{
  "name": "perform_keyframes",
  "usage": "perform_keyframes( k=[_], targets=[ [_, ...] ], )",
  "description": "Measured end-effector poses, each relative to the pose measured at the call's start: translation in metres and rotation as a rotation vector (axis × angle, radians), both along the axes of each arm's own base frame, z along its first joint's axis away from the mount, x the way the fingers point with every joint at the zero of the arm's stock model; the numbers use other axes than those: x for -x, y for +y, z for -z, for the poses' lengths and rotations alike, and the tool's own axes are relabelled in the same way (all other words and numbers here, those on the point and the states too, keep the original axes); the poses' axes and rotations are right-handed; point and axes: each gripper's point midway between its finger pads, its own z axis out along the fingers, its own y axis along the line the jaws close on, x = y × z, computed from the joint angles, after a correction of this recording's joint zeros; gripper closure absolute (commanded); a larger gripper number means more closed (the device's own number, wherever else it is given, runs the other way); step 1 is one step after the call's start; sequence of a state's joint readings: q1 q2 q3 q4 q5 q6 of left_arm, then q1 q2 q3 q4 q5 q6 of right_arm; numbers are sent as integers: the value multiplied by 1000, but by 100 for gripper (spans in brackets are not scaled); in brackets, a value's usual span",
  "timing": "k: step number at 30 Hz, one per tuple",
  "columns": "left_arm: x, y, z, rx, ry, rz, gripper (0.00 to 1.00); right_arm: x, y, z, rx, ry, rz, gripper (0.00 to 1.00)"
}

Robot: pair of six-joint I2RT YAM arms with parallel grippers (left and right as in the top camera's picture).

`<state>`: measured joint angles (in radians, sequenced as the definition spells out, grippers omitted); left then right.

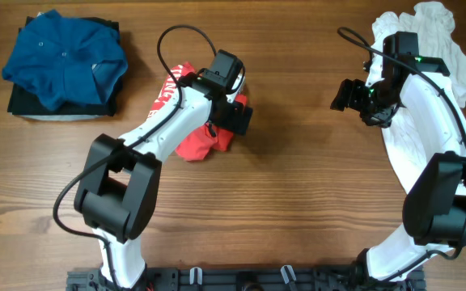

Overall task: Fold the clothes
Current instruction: 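Move the left gripper to the red bundle and grasp it, then carry the red bundle left and place it on the blue stack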

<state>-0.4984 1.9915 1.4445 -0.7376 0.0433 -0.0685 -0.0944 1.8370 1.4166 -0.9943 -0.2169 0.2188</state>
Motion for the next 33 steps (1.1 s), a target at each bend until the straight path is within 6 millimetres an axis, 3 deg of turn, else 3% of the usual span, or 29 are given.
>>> perform_keyframes(
  k=[3,12,18,20,22,26,33],
  targets=[
    [2,-1,6,3,18,-7,15,0,0,0,0,0,0,15],
    [2,2,33,-31,57,-17,18,0,0,0,0,0,0,14],
    [-5,3,35,-56,23,-29,50,-1,0,0,0,-5,0,14],
    [-10,4,36,-62,5,-36,54,-1,0,0,0,-5,0,14],
    [-13,7,37,-78,-8,-41,64,-1,0,0,0,-5,0,14],
    [-17,14,37,-116,-31,-57,96,-1,0,0,1,-6,-4,14],
    [-19,16,33,-132,-30,-56,96,-1,0,0,2,-6,-7,14]
  ],
)
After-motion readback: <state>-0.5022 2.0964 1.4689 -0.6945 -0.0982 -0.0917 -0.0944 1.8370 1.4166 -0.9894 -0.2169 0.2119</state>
